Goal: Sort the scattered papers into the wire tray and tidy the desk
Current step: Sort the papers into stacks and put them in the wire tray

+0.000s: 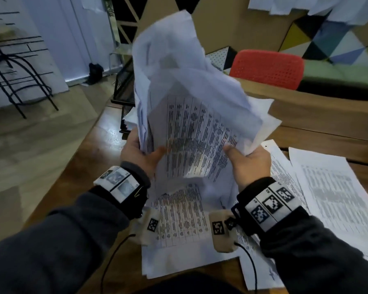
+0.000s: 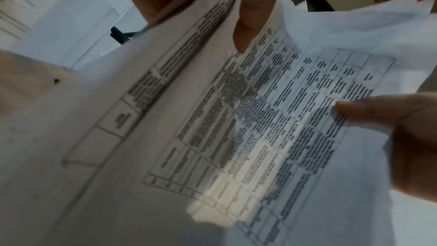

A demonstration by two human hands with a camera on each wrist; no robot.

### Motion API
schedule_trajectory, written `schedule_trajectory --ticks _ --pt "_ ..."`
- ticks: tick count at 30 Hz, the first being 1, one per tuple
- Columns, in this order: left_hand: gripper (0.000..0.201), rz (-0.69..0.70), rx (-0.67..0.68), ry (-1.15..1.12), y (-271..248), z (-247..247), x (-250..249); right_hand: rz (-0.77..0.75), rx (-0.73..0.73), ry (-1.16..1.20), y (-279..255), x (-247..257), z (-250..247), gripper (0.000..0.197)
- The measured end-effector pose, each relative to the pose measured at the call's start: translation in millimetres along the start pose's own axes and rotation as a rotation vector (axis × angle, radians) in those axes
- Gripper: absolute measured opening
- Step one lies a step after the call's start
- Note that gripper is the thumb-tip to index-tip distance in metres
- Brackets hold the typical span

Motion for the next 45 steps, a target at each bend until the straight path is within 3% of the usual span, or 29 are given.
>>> schedule_trajectory --ticks 4,7,10,13,16,18,21,25,30,33,35,39,45 --pt "0.034 0.011 -0.034 -0.006 14 -11 -12 0.024 0.165 0.146 17 18 -17 0.029" --pt "0.046 -0.033 0.151 -0.125 23 -9 -8 0.107 0.269 0.112 28 10 -27 0.040" --pt "0.062 -0.070 0.331 0.059 7 13 10 0.133 0.188 -0.080 29 -3 -29 0.023" --pt "0.048 -0.014 0.182 0.113 0 20 15 0.165 0.147 -0.079 26 -7 -31 0.032" --pt "0.060 -0.108 0.119 -0.073 3 11 7 0.155 0.163 0.024 35 -3 -42 0.024" --pt "0.068 -0.121 0.121 -0.124 5 3 -1 0.179 0.248 0.029 40 -7 -49 0.027" --pt "0.051 -0.181 0.209 -0.195 -1 0 -2 0.246 0.225 -0.064 38 -18 -56 0.027" --pt "0.009 -0.353 0.105 -0.022 -10 -15 36 0.277 0.210 -0.146 36 -34 -51 0.016" --pt "0.054 -0.558 0.047 0.486 -21 -37 97 0.368 0.351 -0.425 40 -81 -32 0.039" --pt "0.045 -0.500 0.111 0.757 -34 -39 114 0.416 0.463 -0.648 35 -113 -28 0.043" --pt "0.039 -0.431 0.130 0.865 -37 -37 123 0.435 0.451 -0.742 34 -128 -31 0.046" --pt "0.041 -0.375 0.120 0.927 -45 -29 129 0.446 0.415 -0.731 35 -141 -36 0.051" --pt "0.067 -0.541 0.033 0.772 -49 -27 130 0.471 0.341 -0.662 40 -139 -40 0.051"
Point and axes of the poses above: each hand's wrist, its own y-axis towards the middle knuckle, its own z-axis out of the palm, x = y × z, the point moved 5 cm from there along y, towards the middle knuckle, and after that the axes turned 14 degrees about -x, right-handed, at the moved point
